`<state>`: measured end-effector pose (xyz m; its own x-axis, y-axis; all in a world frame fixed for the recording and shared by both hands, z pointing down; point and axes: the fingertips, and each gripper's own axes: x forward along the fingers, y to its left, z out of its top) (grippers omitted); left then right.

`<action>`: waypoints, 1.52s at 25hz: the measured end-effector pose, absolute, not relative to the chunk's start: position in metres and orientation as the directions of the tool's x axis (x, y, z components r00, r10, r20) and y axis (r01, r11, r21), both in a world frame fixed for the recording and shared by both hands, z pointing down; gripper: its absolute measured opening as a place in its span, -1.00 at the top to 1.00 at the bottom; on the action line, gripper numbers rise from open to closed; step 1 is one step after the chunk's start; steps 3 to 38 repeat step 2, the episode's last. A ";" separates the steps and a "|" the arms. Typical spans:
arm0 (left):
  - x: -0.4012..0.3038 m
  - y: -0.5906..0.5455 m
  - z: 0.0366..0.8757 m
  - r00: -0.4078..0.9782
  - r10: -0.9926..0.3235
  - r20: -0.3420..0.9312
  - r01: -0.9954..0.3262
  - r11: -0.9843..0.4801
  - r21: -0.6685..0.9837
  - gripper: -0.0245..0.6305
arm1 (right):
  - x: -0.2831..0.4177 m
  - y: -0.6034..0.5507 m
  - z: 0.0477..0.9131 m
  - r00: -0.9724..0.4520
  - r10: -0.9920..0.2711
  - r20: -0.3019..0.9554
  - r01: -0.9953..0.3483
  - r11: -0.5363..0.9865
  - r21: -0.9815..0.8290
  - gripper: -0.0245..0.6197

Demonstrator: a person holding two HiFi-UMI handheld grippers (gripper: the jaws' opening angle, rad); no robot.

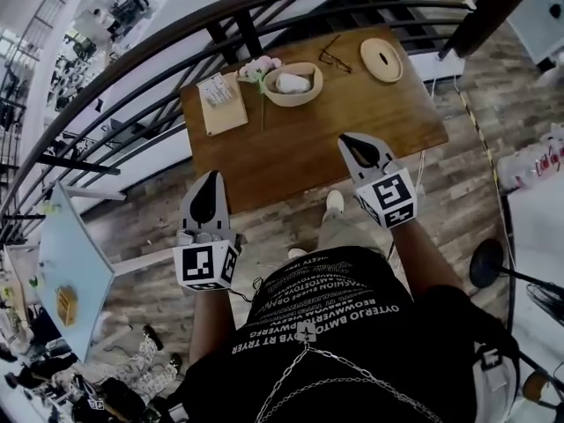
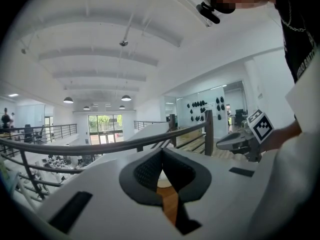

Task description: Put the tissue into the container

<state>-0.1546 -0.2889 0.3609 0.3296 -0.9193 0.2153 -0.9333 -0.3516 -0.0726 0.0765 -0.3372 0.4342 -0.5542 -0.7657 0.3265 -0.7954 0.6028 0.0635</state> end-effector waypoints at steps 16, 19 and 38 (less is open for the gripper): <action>-0.152 -0.298 0.356 0.329 -0.918 0.223 -0.934 -0.352 -0.068 0.85 | 0.077 -0.346 0.426 -0.557 -0.762 0.330 -0.792 0.607 0.066 0.88; -0.152 -0.298 0.356 0.329 -0.918 0.223 -0.934 -0.352 -0.068 0.85 | 0.077 -0.346 0.426 -0.557 -0.762 0.330 -0.792 0.607 0.066 0.88; -0.152 -0.298 0.356 0.329 -0.918 0.223 -0.934 -0.352 -0.068 0.85 | 0.077 -0.346 0.426 -0.557 -0.762 0.330 -0.792 0.607 0.066 0.88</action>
